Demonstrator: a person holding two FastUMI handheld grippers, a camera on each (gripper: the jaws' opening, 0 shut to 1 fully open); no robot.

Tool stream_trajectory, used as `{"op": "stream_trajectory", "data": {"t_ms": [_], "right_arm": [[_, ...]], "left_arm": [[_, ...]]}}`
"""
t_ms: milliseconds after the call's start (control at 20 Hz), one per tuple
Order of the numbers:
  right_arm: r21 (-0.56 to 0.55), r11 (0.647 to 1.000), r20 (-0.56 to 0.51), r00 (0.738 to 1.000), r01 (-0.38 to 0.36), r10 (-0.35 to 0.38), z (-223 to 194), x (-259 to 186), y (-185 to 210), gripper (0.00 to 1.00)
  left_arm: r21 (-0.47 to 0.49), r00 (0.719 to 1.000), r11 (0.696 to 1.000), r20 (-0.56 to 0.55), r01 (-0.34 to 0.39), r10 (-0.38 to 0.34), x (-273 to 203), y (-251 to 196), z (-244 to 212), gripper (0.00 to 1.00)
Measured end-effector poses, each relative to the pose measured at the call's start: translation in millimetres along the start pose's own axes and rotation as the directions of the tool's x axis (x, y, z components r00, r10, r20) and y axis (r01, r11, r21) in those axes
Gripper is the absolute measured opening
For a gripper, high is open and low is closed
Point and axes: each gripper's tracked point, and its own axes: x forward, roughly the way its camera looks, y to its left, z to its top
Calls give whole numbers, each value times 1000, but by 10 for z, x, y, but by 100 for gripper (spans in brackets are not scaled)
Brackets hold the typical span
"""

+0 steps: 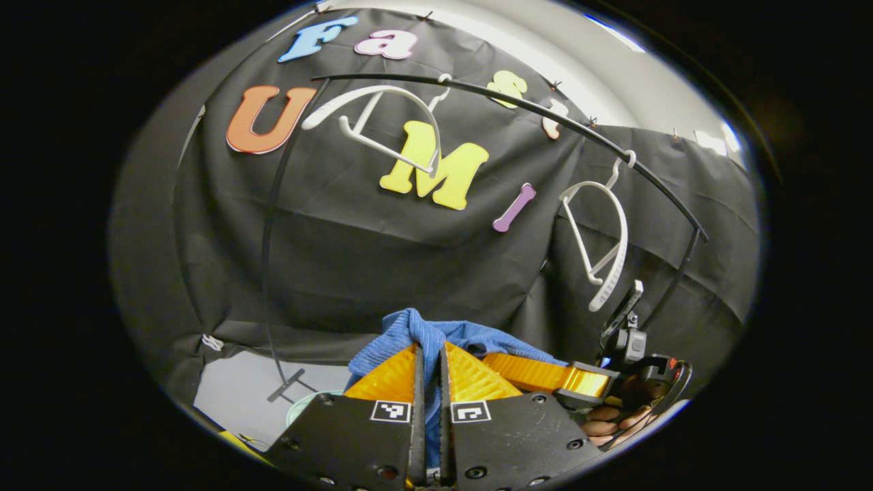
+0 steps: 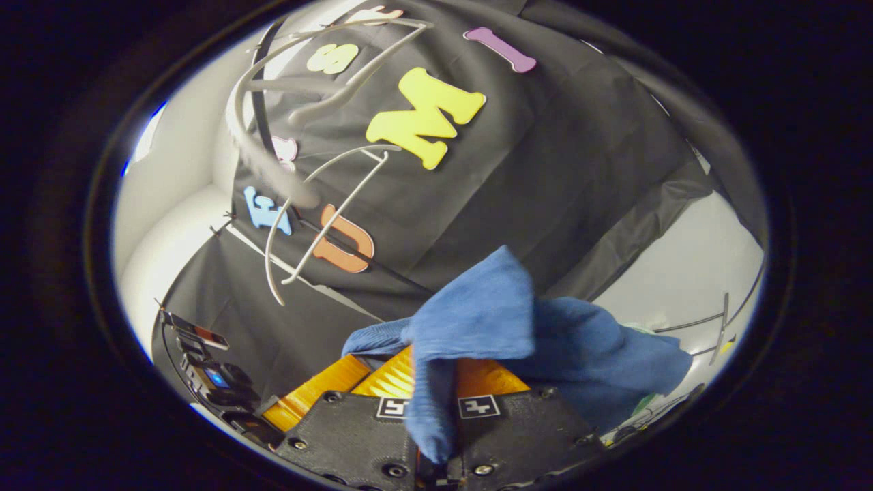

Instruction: Grasp the clothes on the hanger with both hands and then place them into the laundry hamper below.

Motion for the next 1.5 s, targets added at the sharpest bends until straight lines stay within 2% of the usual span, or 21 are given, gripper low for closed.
{"op": "stream_trajectory", "data": {"t_ms": [200,300,400,600,700,800,900,950,1000,1050,1100,1150,1200,1250,1350,1400,1500], "right_arm": [[-67,997,24,998,-48,50,136,-6,256,8],[-91,995,17,999,-44,45,99,40,213,7],[-110,994,10,1000,-7,9,52,140,92,7],[-195,974,-7,993,113,-117,-94,339,-379,7],[-244,951,-44,978,188,-205,-231,408,-712,7],[-283,923,-91,950,262,-298,-395,473,-1057,7],[-278,903,-189,903,328,-386,-648,508,-1412,5],[-273,892,-244,871,361,-427,-782,494,-1574,8],[-282,870,-291,829,403,-478,-1115,408,-1809,19],[-308,841,-326,781,444,-532,-1185,357,-1962,26],[-349,806,-338,737,479,-585,-1194,288,-2104,34],[-390,778,-338,710,492,-619,-1199,182,-2202,39],[-422,760,-329,697,495,-637,-1177,107,-2226,47],[-439,749,-322,692,496,-646,-1191,61,-2274,48],[-447,742,-309,692,500,-652,-1153,-89,-2325,68],[-441,742,-299,697,505,-652,-1155,-135,-2342,75],[-423,746,-283,707,515,-649,-1139,-266,-2350,77]], "left_arm": [[72,999,997,35,-4,1,2,80,68,8],[99,999,995,50,-7,2,28,119,93,8],[108,999,994,31,-20,17,63,136,38,8],[107,996,991,-35,-75,79,177,372,-270,8],[100,989,989,-86,-108,116,277,545,-516,8],[93,978,986,-146,-137,150,390,680,-766,8],[109,954,977,-220,-182,203,413,858,-1061,8],[119,938,972,-260,-204,229,414,930,-1195,8],[128,919,966,-301,-224,253,400,1019,-1348,8],[131,902,962,-336,-240,271,371,1094,-1474,8],[130,896,959,-343,-250,280,395,1121,-1513,11],[131,890,956,-352,-261,291,440,1187,-1565,12],[124,882,957,-371,-262,290,431,1207,-1611,22],[125,873,954,-384,-273,300,387,1232,-1630,17],[118,862,950,-399,-290,312,372,1241,-1621,45],[111,859,949,-402,-296,316,355,1232,-1617,47],[100,857,947,-404,-306,319,337,1211,-1616,47]]}}
